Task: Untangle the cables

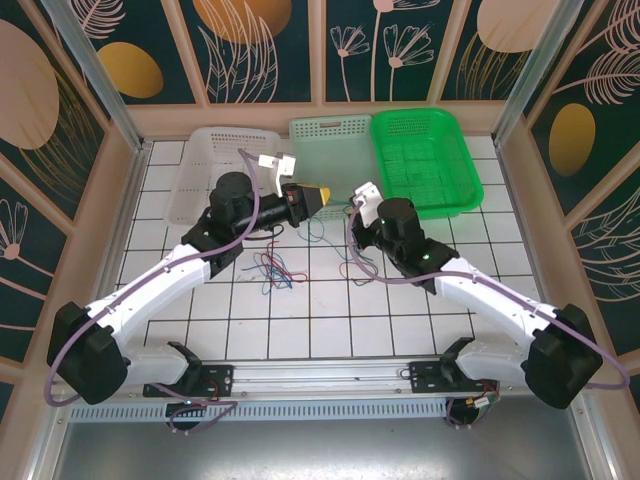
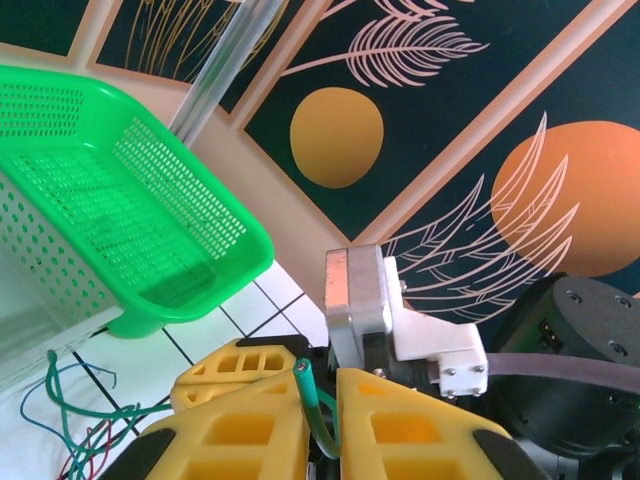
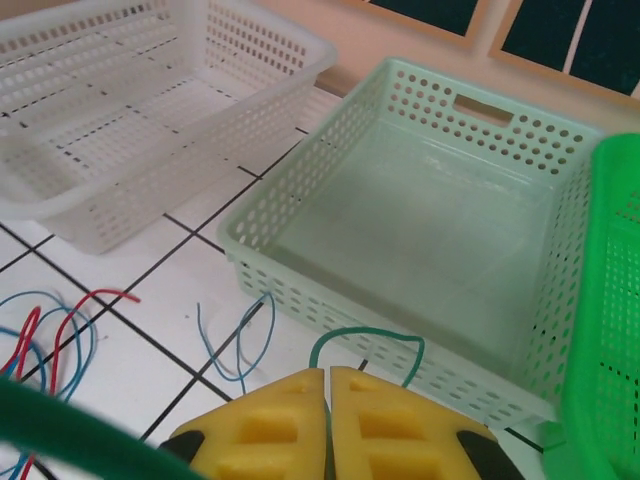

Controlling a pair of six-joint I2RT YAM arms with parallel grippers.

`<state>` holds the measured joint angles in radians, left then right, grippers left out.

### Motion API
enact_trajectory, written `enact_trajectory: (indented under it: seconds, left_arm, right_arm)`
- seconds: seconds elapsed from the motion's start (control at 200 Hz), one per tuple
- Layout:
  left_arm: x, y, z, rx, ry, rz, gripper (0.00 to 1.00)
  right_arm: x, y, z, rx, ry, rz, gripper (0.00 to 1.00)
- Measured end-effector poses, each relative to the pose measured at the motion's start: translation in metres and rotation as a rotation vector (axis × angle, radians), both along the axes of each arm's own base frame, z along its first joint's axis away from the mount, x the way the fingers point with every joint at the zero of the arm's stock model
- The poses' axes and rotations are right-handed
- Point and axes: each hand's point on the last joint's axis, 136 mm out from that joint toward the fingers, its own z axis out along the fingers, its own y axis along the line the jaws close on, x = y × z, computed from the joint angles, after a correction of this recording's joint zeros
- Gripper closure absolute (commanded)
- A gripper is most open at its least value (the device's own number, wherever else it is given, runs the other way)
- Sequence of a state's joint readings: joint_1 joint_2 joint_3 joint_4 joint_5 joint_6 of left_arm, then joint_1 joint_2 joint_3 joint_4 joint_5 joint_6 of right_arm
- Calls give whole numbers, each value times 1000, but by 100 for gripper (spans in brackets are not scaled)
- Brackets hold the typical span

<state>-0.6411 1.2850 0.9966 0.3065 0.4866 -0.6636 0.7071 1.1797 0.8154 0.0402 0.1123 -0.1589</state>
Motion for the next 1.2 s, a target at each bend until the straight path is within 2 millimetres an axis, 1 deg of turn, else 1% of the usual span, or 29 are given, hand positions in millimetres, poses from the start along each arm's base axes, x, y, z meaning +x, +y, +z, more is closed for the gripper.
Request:
enact_trajectory:
  seconds: [0.025,0.05,0.08,0.095,0.115,0.18,0.22,0.245,0.26,0.275,0.29,0.385,0.485,0.561,0.641,0.721,0.761,0.831,0.926,0.991,1.126,1.201]
  left_arm:
    - [0,0,1,-2,-1,0,70]
    - [-1,1,2,0,-10,1,60]
    - [-1,1,3,-1,-14,5,40]
    - [0,2,4,-4,-9,8,34]
    - [0,2,4,-2,-15,12,32]
    - [0,5,8,-4,-23,26,32]
    - [-1,9,13,-7,-41,42,28]
    - [-2,12,17,-10,-54,52,22]
    - [-2,13,19,-11,-62,59,15]
    - [-3,15,21,-13,-70,67,5]
    - [-4,18,24,-14,-84,76,2]
    - [-12,37,44,-37,-147,144,1]
    - [-19,58,58,-49,-213,225,1]
    - [-22,70,63,-44,-252,269,1]
    - [-20,74,58,-17,-272,296,1]
    - [-12,70,41,39,-267,298,1]
    - [-6,66,28,78,-257,298,1]
    - [5,57,3,146,-242,287,2]
    - [14,45,-33,232,-223,243,1]
    - [18,35,-53,278,-219,198,1]
    - [24,20,-83,343,-225,125,3]
    - [27,13,-95,365,-229,92,3]
  right_arm:
    - [-1,0,2,4,3,6,100]
    - [-1,1,4,8,7,10,100]
    - [-2,1,7,14,9,18,100]
    - [-3,1,8,18,12,21,100]
    - [-3,1,9,19,12,23,100]
    - [-5,1,14,33,16,30,100]
    - [-6,-1,17,41,18,29,100]
    - [-6,-3,19,50,19,27,100]
    - [-5,-4,20,55,20,27,100]
    - [-5,-4,21,61,22,27,100]
    - [-5,-5,22,66,24,25,100]
    - [-1,-10,31,97,34,16,100]
    - [2,-13,42,124,45,8,100]
    - [6,-14,59,147,43,6,100]
    - [10,-17,82,181,28,13,100]
    - [13,-22,107,224,8,22,100]
    - [14,-24,118,242,-4,29,100]
    - [13,-27,129,265,-16,45,100]
    - [10,-25,132,291,-1,72,100]
    - [8,-23,132,306,14,88,100]
    - [5,-21,130,337,46,106,100]
    - [4,-20,126,350,68,113,100]
